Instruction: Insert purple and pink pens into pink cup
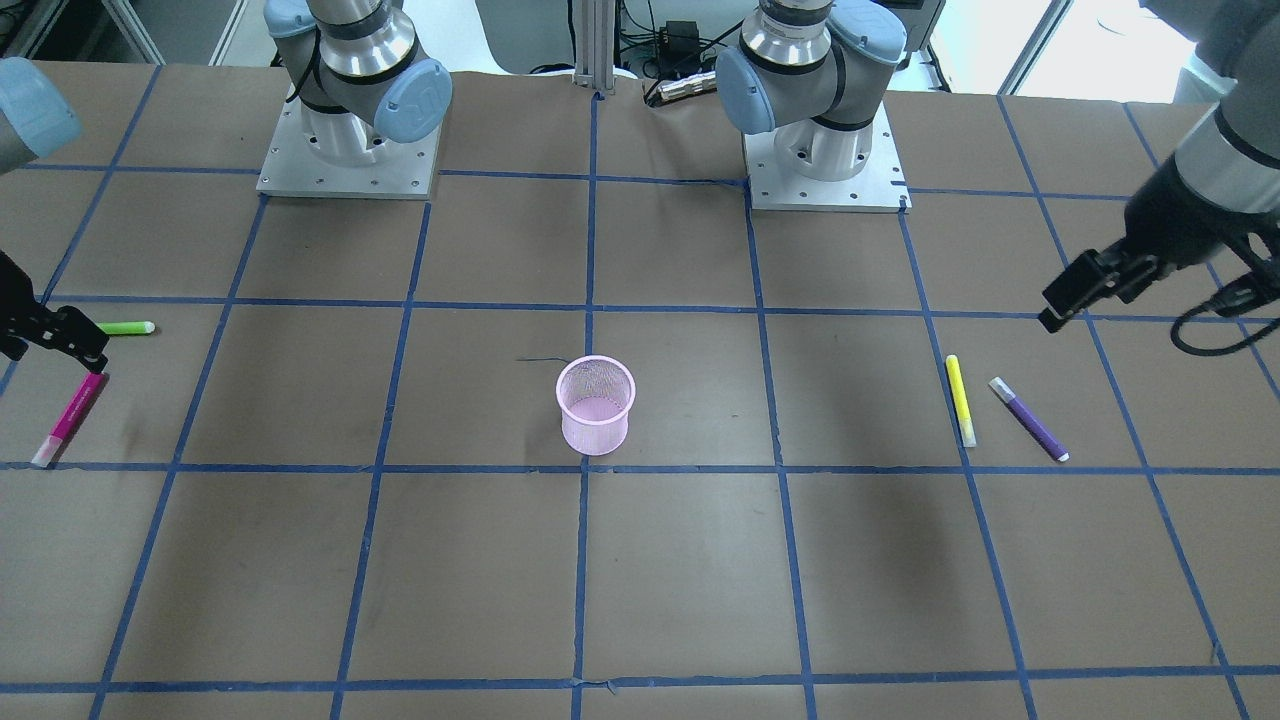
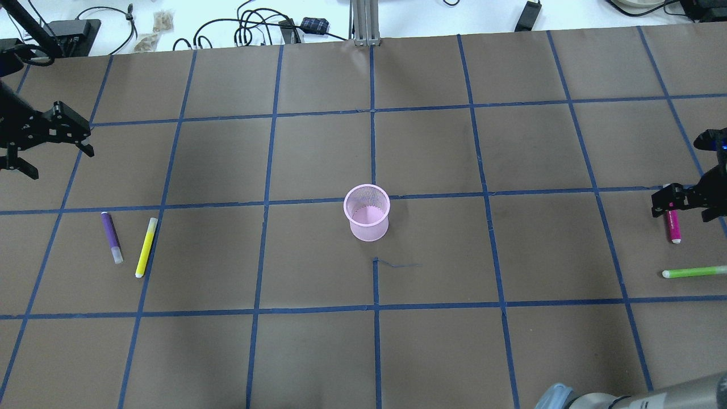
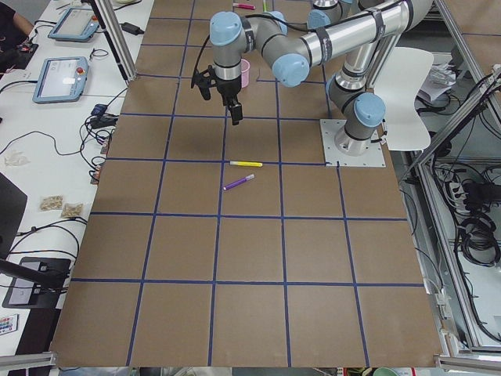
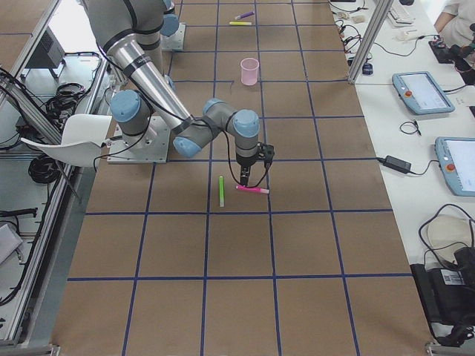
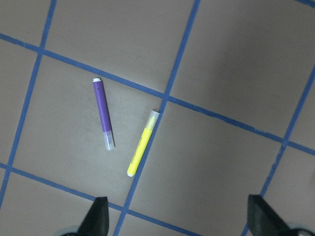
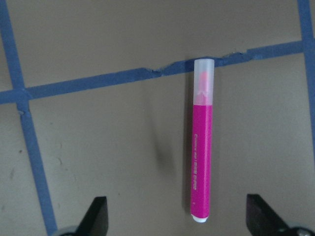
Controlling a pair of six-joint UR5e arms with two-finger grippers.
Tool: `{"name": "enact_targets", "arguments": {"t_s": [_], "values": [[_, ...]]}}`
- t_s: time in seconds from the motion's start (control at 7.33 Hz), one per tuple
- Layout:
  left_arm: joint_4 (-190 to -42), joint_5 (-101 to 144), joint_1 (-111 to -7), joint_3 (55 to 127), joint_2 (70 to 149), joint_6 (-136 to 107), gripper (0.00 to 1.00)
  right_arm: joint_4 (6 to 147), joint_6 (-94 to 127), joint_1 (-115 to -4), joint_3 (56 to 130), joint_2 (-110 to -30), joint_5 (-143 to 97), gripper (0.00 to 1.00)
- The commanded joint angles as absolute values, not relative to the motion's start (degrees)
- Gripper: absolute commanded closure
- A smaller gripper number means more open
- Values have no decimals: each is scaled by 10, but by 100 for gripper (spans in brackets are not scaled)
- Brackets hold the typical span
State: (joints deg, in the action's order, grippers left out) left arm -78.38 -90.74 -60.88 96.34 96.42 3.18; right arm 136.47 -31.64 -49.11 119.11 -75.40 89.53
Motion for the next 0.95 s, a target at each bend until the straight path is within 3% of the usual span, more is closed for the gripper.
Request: {"name": "enact_targets", "arguments": {"t_s": [0.0, 0.14, 0.55, 0.68, 0.82], "values": [[-643, -908, -586, 1015, 1024, 30, 0, 1405, -325, -476, 1194, -711, 899, 5], [-594, -907, -584, 1038, 1050, 28, 0, 1402, -324, -475, 1195, -708, 903, 19], [-563, -904, -541, 1048, 1101, 33, 0, 1371, -327, -475, 1190, -714, 929, 80], [-560, -904, -537, 1049, 1111, 32, 0, 1367, -328, -475, 1189, -714, 929, 94], [-559, -905, -537, 1049, 1124, 33, 4, 1366, -328, -475, 1189, -714, 929, 100]]}}
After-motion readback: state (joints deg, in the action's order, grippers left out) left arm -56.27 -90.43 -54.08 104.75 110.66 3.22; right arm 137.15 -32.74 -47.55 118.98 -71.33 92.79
